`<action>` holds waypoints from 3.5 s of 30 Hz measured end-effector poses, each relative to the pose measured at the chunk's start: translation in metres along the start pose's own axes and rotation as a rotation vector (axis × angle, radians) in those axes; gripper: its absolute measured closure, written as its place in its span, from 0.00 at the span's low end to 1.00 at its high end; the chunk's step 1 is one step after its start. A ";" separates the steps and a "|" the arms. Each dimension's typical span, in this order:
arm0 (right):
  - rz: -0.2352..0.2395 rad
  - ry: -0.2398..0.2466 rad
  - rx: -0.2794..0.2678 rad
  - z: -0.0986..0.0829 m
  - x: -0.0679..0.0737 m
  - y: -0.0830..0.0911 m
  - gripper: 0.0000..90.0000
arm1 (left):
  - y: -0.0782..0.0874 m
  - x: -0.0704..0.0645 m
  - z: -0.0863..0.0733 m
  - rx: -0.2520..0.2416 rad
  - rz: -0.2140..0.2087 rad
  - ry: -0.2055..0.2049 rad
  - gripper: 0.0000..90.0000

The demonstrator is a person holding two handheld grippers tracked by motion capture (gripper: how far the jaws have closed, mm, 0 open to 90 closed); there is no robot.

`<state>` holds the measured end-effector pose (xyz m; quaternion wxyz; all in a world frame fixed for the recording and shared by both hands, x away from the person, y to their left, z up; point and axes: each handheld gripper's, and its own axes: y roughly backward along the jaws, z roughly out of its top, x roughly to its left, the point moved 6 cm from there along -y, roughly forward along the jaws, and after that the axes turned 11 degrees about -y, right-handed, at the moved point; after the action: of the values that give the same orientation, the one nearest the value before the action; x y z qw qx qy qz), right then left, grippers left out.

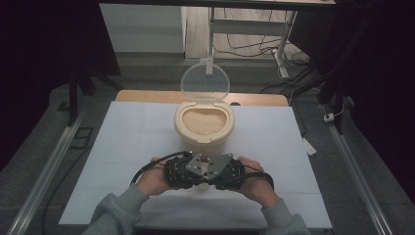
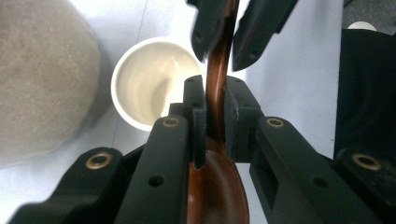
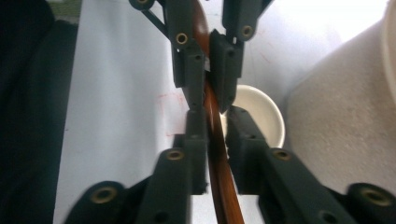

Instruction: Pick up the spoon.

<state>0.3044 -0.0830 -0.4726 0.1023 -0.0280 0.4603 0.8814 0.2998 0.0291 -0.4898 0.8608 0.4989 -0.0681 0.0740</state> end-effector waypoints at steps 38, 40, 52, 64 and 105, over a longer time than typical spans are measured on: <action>-0.306 -0.790 -0.478 -0.041 -0.017 0.060 0.44 | 0.014 0.015 0.003 -0.118 0.238 0.077 0.92; -0.306 -0.806 -0.482 -0.041 -0.015 0.058 0.44 | 0.012 0.015 0.005 -0.124 0.261 0.086 0.92; -0.328 -0.981 -0.604 -0.028 -0.011 0.039 0.52 | 0.005 0.009 0.016 -0.111 0.423 0.073 0.92; -0.338 -1.162 -0.751 -0.022 -0.017 0.033 0.66 | 0.002 0.004 0.024 -0.063 0.592 0.018 0.92; -0.135 -1.047 -0.985 -0.025 -0.034 0.076 0.93 | 0.050 -0.014 -0.027 -0.351 0.398 0.264 0.38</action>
<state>0.3204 -0.1512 -0.4210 0.3392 0.3269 -0.1024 0.8761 0.2776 0.0758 -0.4633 0.9039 0.3054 -0.0636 0.2926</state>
